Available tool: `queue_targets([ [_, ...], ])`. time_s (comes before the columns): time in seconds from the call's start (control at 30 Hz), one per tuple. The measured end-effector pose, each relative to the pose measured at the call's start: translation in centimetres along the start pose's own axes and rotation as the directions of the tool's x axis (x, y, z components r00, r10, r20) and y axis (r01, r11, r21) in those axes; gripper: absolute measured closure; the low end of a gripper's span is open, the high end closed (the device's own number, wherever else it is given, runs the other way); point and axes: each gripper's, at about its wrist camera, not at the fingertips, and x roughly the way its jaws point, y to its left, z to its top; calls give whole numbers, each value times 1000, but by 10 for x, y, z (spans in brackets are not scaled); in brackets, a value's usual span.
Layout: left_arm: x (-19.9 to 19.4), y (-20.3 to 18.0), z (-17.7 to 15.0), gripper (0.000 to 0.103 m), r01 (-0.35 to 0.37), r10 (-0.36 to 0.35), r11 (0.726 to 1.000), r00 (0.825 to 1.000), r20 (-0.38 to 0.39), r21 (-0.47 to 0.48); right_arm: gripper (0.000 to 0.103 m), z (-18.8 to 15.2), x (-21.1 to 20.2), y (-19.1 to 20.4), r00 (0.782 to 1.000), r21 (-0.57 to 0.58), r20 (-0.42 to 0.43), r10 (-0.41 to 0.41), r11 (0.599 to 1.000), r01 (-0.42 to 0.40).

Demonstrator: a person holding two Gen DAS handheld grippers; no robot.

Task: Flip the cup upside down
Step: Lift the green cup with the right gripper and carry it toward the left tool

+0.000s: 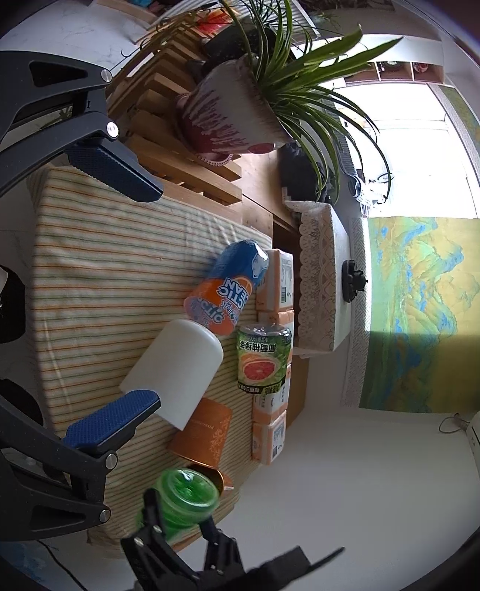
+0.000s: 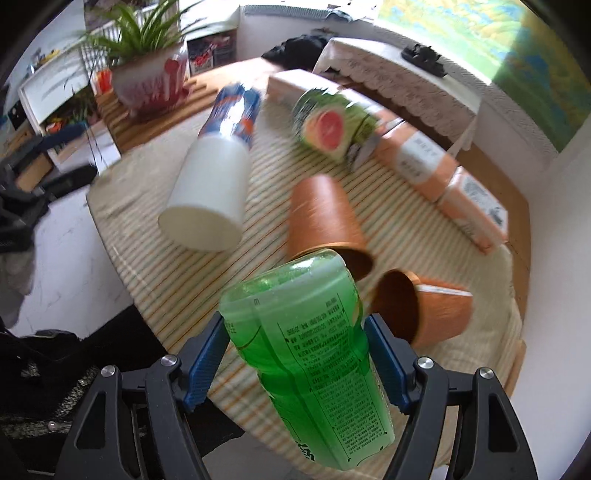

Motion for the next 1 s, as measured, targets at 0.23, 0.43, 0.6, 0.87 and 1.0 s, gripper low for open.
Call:
queue_targets([
  [0.23,0,7,-9,0,-4,4,1000,1000,-20,-5,32,-3,21,11,999,27,-27,20,999,-19],
  [0.43,2,5,-12,0,-3,3,1000,1000,-23,0,32,-2,26,14,999,59,-30,17,998,-15],
  [0.6,1,3,-12,0,-6,6,1000,1000,-19,7,32,-3,28,15,999,81,-27,31,996,-29],
  [0.87,3,0,-14,0,-12,12,1000,1000,-29,10,31,-2,34,20,999,73,-20,31,997,-30],
  [1.0,3,-2,-15,0,-10,10,1000,999,-32,7,26,-2,33,24,1000,51,-15,0,999,1],
])
